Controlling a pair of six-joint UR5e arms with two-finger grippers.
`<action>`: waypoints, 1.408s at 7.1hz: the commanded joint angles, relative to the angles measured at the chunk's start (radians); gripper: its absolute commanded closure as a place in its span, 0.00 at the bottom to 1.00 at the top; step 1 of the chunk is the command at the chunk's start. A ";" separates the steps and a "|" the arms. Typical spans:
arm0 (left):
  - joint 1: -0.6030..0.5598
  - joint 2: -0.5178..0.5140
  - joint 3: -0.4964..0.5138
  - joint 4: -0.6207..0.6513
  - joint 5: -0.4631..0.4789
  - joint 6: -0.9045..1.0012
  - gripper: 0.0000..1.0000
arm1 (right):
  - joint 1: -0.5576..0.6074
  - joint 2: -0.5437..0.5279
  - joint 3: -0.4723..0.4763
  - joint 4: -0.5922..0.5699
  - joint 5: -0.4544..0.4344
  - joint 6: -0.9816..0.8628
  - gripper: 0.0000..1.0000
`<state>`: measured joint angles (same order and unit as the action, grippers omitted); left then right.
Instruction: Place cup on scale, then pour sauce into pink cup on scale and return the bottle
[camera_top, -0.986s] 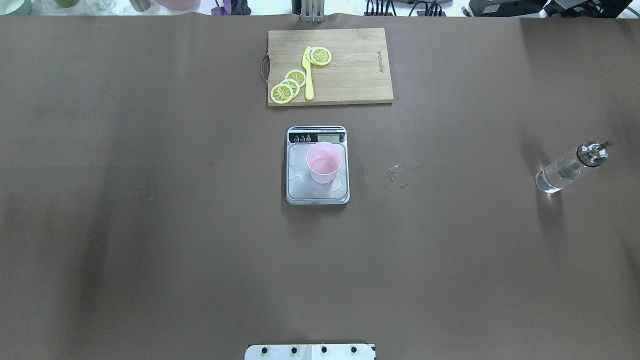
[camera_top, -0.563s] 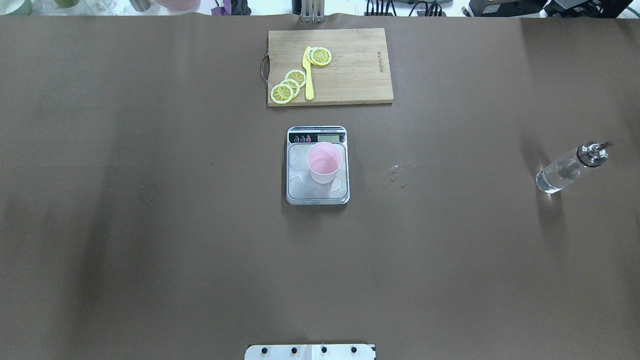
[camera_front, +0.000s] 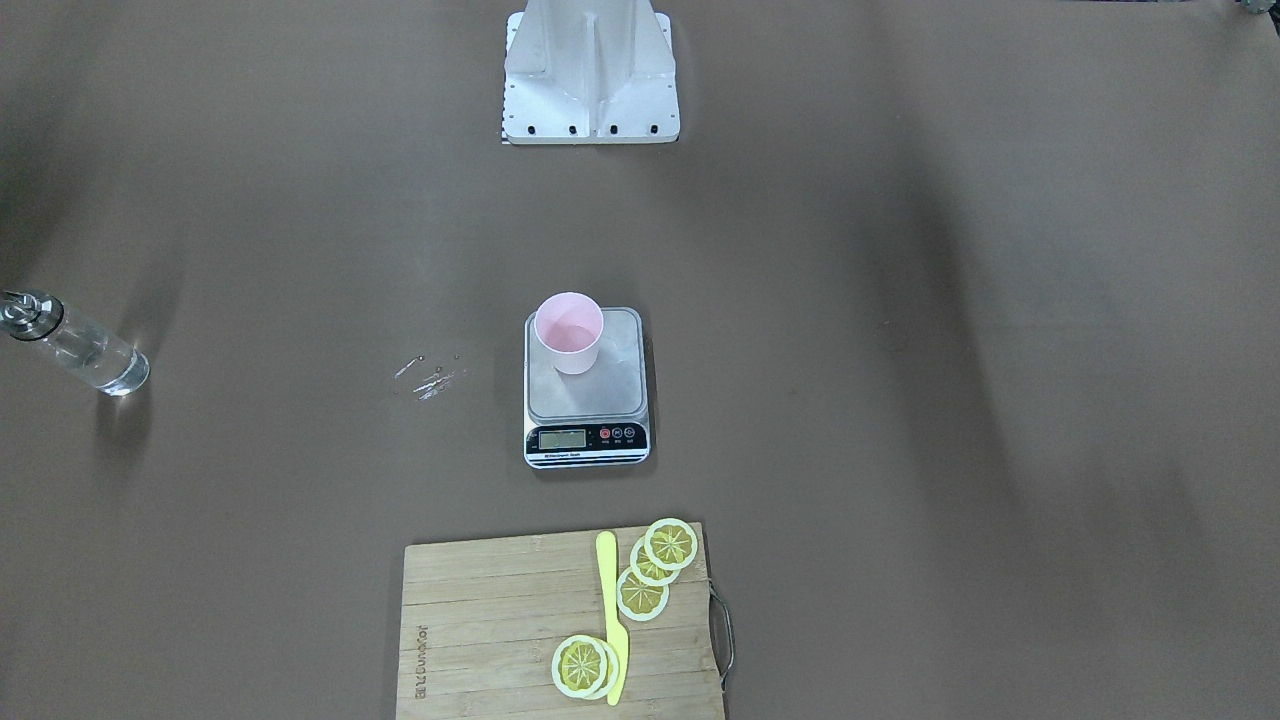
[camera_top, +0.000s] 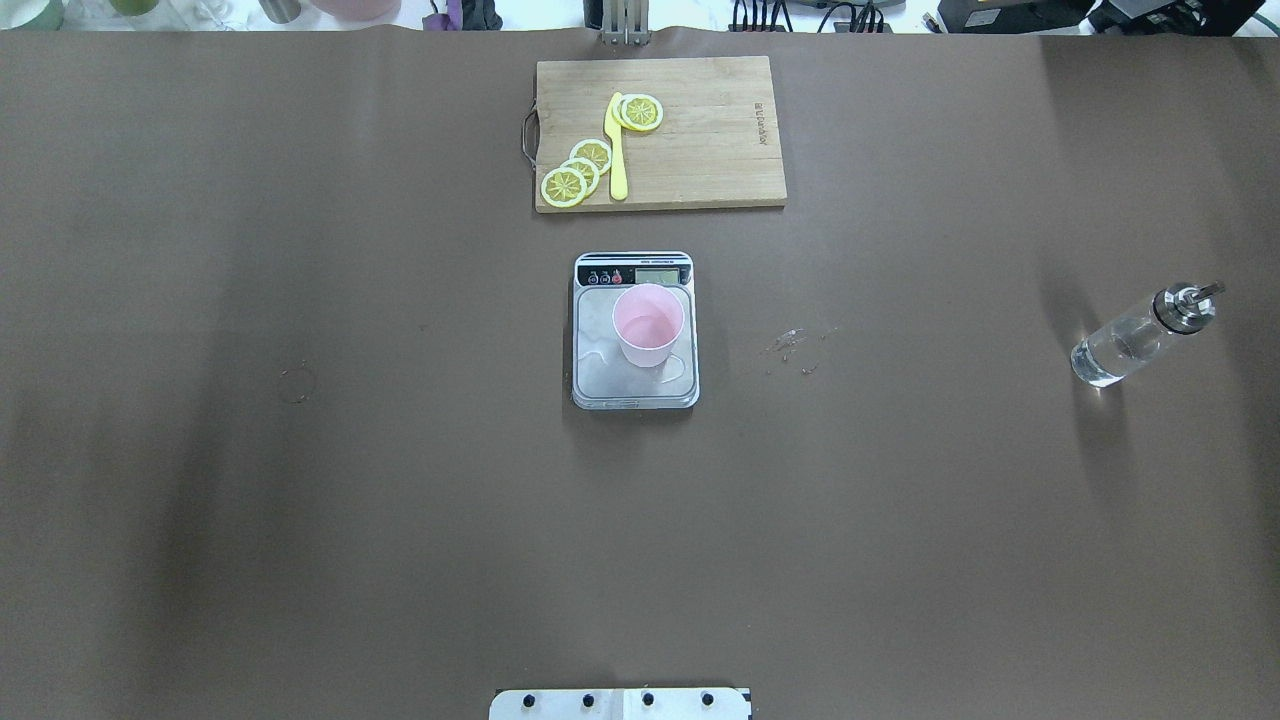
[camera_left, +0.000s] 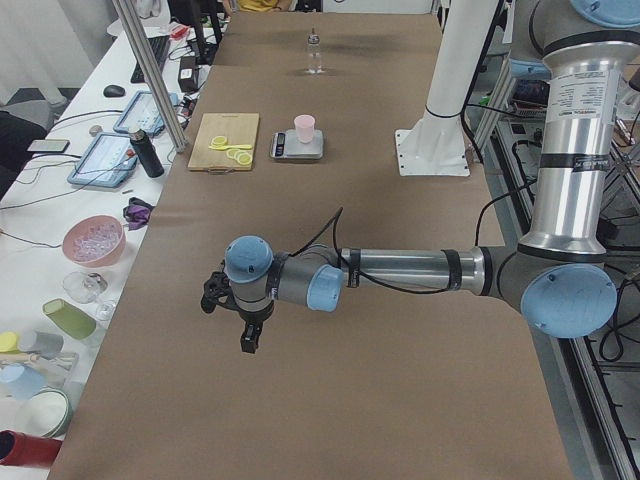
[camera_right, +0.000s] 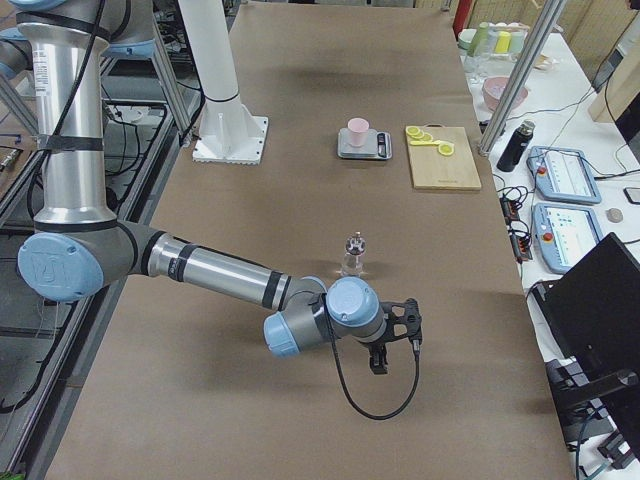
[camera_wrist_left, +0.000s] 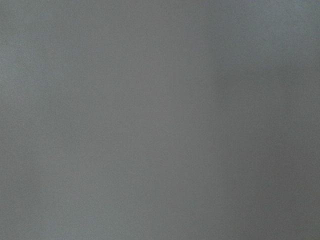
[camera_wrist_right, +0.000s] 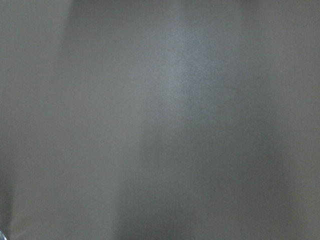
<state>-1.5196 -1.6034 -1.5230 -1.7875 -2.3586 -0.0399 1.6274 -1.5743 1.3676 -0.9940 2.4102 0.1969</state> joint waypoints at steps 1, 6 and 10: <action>0.001 -0.001 -0.003 -0.003 -0.001 0.000 0.01 | 0.061 0.033 0.123 -0.359 -0.020 -0.111 0.00; -0.002 0.002 -0.006 -0.003 0.001 -0.006 0.01 | 0.058 -0.098 0.419 -0.597 -0.077 -0.111 0.00; -0.002 0.000 -0.008 -0.001 0.001 -0.034 0.01 | 0.060 -0.155 0.481 -0.595 -0.063 -0.111 0.00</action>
<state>-1.5217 -1.6023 -1.5307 -1.7887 -2.3577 -0.0657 1.6873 -1.7218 1.8411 -1.5907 2.3462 0.0859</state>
